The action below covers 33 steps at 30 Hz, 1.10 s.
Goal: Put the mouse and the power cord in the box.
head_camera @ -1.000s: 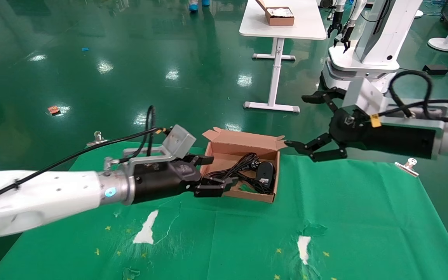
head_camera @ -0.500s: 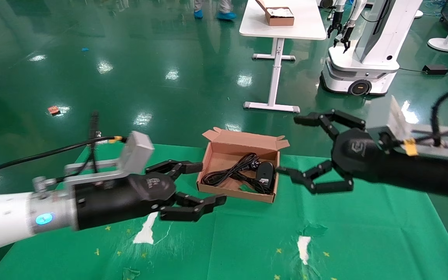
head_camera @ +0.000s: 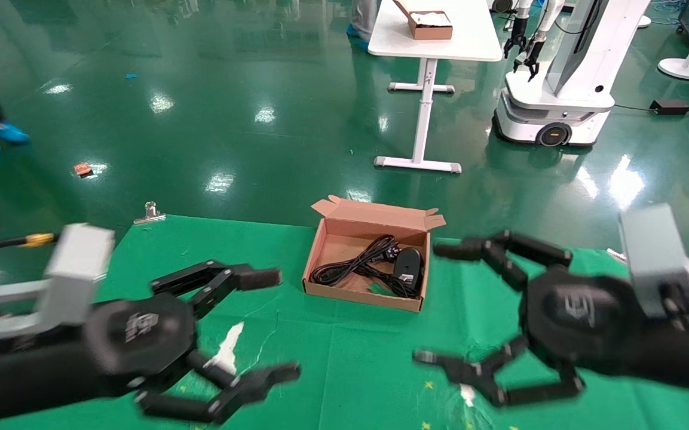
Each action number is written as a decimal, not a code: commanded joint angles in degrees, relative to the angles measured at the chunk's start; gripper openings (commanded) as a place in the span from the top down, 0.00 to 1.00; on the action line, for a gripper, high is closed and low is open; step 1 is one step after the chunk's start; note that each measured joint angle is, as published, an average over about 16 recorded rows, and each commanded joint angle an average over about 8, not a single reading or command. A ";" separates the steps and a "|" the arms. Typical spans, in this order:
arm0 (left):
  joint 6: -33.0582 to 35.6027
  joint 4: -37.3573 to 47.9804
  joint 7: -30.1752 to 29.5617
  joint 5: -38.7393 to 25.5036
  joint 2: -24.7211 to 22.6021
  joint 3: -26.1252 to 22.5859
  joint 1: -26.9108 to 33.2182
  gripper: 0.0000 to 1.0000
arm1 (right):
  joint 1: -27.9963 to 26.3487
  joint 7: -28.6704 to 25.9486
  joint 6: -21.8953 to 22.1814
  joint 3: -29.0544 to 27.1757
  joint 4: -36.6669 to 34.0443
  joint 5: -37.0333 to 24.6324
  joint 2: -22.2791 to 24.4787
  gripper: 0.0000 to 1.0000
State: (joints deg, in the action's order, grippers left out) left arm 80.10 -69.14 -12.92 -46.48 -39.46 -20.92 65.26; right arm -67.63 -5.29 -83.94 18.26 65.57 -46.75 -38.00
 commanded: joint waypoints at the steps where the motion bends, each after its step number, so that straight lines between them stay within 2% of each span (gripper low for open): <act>1: 2.02 -1.60 0.78 1.66 1.60 1.77 -1.33 0.00 | 1.96 -1.77 -0.57 -0.72 2.59 1.58 0.96 0.00; 7: 5.98 -4.72 2.12 4.92 4.73 5.23 -3.90 0.00 | 6.24 -5.37 -1.81 -2.27 8.26 5.02 3.03 0.00; 12: 7.12 -5.60 2.28 5.91 5.61 6.24 -4.60 0.00 | 7.85 -6.31 -2.27 -2.87 10.33 6.38 3.79 0.00; 33: 5.89 -4.64 2.24 4.91 4.68 5.17 -3.89 0.00 | 6.25 -5.45 -1.80 -2.32 8.20 5.07 3.06 0.00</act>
State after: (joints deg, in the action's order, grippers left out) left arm 86.00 -73.79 -10.68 -41.55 -34.77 -15.73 61.36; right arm -61.36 -10.75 -85.75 15.93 73.80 -41.66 -34.93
